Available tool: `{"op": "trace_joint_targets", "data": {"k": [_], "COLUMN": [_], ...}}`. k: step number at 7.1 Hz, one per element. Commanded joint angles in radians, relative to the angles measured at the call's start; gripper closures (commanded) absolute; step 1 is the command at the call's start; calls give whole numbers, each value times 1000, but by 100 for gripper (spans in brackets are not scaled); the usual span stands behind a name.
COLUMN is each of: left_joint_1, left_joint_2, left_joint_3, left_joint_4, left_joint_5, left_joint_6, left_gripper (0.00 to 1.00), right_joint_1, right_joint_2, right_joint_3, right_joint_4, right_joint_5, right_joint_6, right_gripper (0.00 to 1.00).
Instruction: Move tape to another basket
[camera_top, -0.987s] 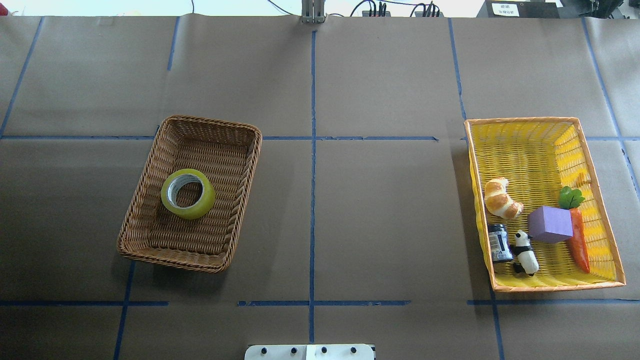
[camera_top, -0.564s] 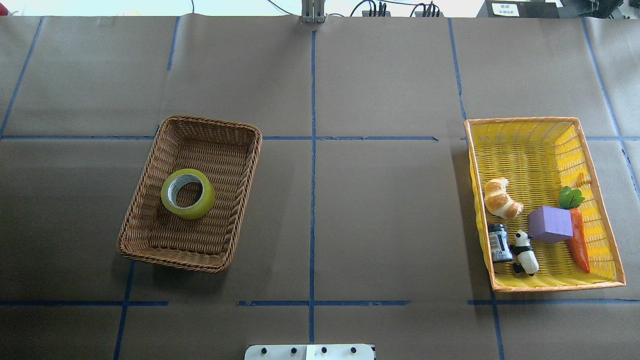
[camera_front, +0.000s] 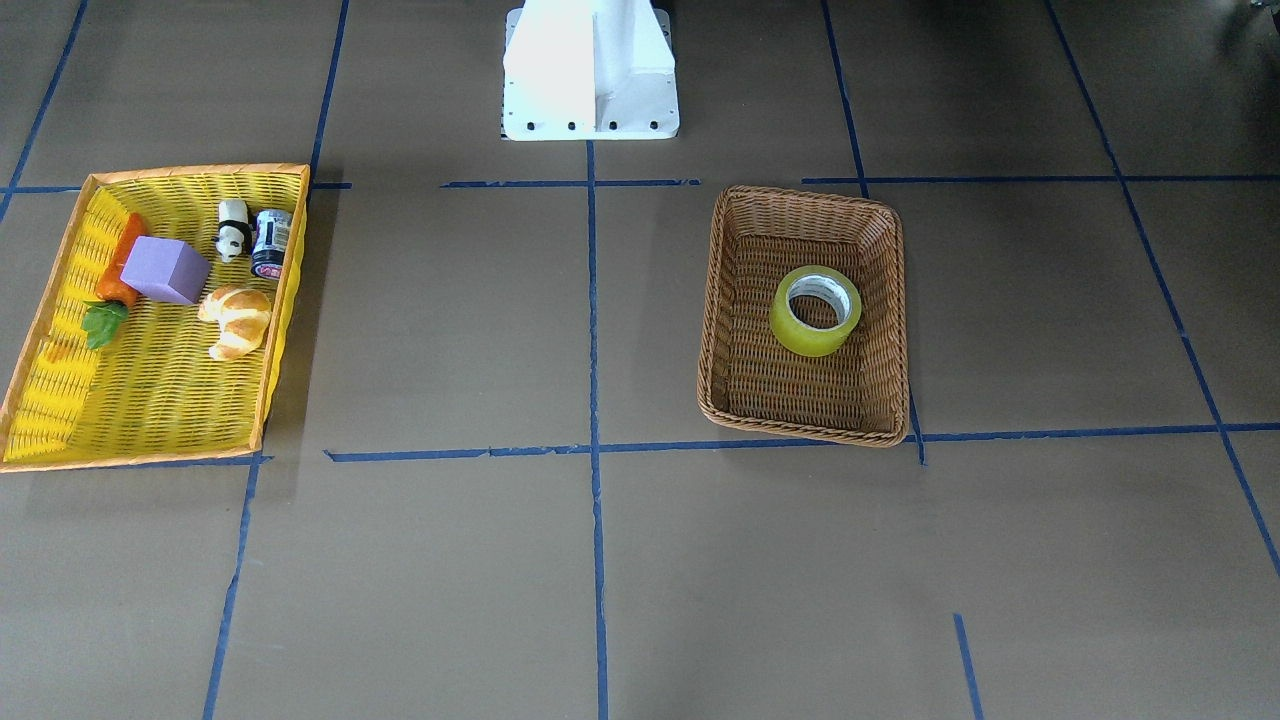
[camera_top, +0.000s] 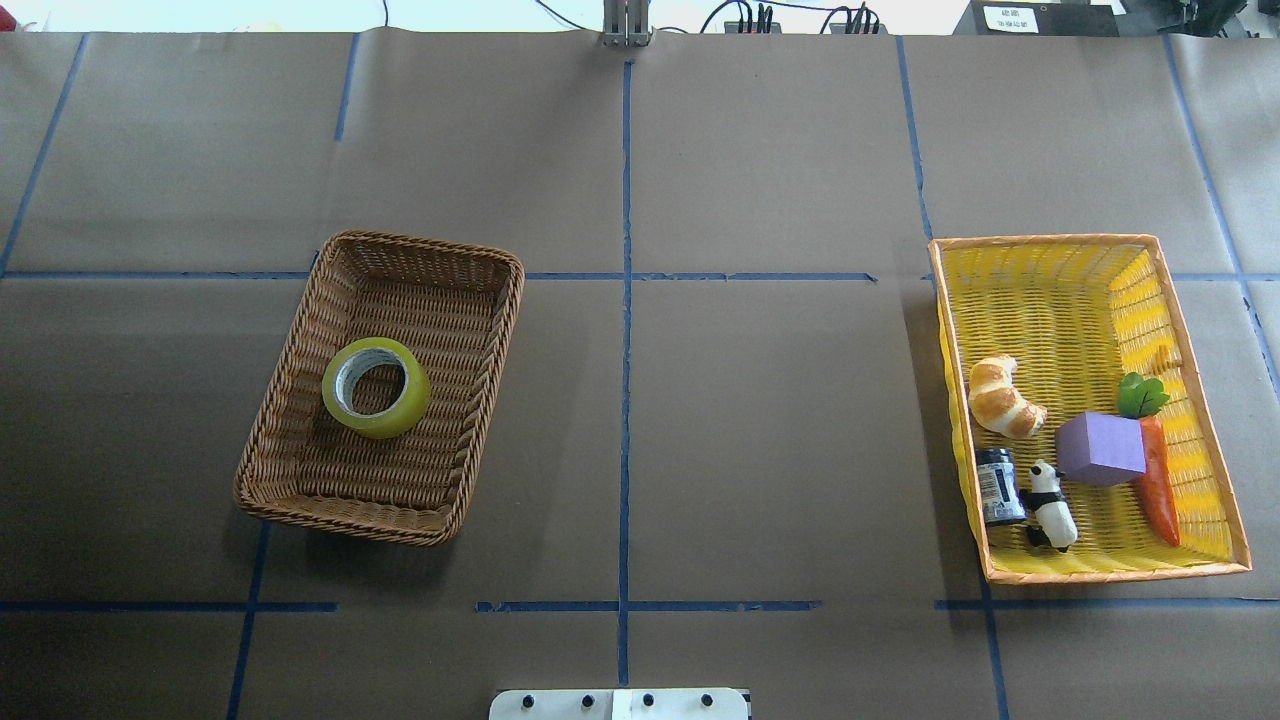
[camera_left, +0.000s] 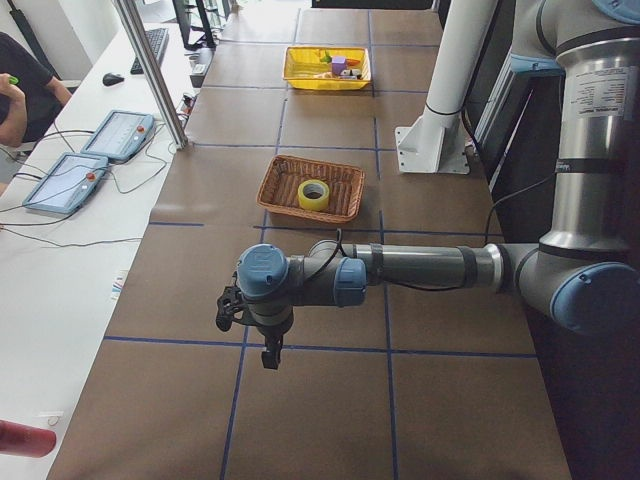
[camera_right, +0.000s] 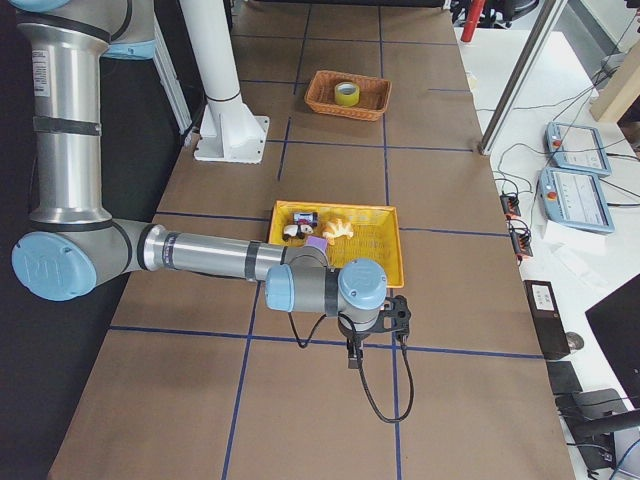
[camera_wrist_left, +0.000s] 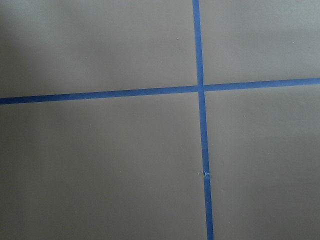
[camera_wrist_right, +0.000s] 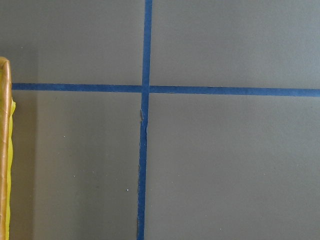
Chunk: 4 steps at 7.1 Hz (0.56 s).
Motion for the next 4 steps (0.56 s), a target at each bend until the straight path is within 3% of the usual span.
{"op": "trace_joint_targets", "data": {"k": [1, 4], "left_joint_1": [1, -2], "left_joint_2": [1, 1], "left_joint_3": [0, -2], "left_joint_4": [0, 0], "left_joint_5": [0, 0], "left_joint_6": [0, 0], "left_gripper": [0, 0], "right_joint_1": [0, 0], "right_joint_2": [-3, -5], "right_joint_3": [0, 2], "right_joint_4": [0, 2], "right_joint_5": [1, 3], "right_joint_6": [-4, 0], "right_gripper": [0, 0]}}
